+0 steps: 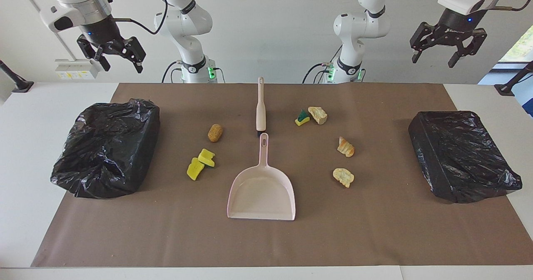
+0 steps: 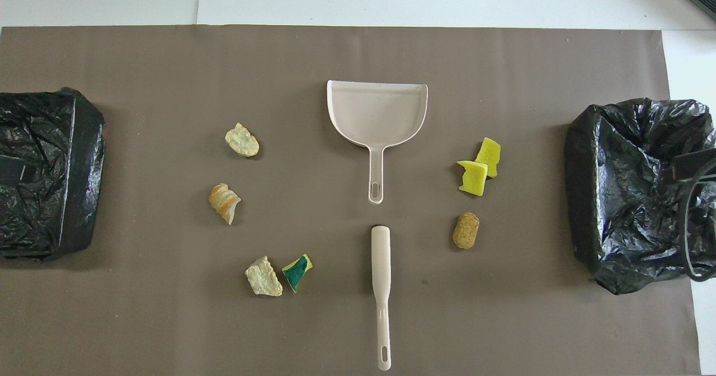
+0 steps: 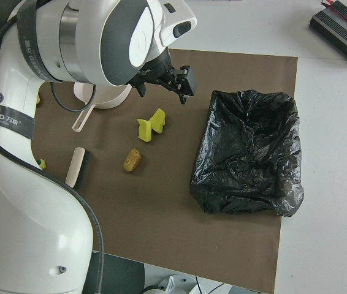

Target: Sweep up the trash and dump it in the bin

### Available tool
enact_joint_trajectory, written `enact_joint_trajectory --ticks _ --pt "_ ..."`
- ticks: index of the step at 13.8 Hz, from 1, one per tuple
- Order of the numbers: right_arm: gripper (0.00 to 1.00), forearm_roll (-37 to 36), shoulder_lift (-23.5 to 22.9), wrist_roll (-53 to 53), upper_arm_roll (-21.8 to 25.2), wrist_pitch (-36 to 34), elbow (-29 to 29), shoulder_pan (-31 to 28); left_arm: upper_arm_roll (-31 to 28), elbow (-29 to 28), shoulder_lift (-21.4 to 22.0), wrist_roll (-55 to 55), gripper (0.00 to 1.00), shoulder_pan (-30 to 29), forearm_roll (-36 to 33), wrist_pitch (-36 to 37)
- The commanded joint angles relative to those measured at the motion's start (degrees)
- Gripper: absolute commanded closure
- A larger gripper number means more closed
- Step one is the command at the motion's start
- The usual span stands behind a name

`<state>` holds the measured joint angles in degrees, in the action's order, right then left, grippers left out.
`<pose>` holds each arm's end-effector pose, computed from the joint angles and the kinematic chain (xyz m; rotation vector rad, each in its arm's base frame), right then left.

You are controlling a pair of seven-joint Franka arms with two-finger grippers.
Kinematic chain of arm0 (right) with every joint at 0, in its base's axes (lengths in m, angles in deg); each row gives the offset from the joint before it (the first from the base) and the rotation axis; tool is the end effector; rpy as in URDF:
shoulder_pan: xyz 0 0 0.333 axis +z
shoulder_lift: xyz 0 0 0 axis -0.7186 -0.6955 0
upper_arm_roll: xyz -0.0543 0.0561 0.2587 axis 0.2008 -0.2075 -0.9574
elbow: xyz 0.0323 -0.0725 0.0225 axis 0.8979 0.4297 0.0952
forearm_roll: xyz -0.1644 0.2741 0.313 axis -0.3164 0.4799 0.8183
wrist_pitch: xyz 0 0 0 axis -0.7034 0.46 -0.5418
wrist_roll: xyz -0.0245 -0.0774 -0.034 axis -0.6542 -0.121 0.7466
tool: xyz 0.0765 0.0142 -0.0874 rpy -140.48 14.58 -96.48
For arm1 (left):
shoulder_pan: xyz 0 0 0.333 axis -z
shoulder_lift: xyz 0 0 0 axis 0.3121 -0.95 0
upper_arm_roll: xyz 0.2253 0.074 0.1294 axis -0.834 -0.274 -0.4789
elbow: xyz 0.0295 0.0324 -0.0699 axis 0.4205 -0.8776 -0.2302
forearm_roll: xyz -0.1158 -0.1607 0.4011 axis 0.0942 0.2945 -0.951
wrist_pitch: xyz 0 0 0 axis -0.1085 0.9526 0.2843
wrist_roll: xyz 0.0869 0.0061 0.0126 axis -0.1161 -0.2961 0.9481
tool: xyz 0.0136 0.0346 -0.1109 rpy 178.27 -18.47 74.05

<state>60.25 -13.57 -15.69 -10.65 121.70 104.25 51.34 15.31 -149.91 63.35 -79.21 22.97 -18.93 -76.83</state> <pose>0.5765 -0.0363 0.6297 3.1339 -0.1568 -0.0305 0.5689 -0.0484 0.6858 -3.1058 0.4237 -0.0798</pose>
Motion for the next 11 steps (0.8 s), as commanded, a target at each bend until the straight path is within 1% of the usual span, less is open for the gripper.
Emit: enact_joint_trajectory --ticks 1,8,11 --pt "0.00 1.05 -0.67 0.86 -0.25 -1.44 -1.67 -0.66 0.77 -3.09 2.60 -0.29 0.00 -0.56 -1.03 0.40" --pt "0.00 1.05 -0.58 0.86 -0.69 -1.53 -1.67 -0.04 0.42 -3.37 2.78 0.67 0.00 -0.74 -0.76 0.49" --pt "0.00 1.05 -0.67 0.68 -0.69 -1.44 -1.67 -0.04 0.51 -5.12 3.74 0.67 0.00 -0.30 -0.33 -0.47"
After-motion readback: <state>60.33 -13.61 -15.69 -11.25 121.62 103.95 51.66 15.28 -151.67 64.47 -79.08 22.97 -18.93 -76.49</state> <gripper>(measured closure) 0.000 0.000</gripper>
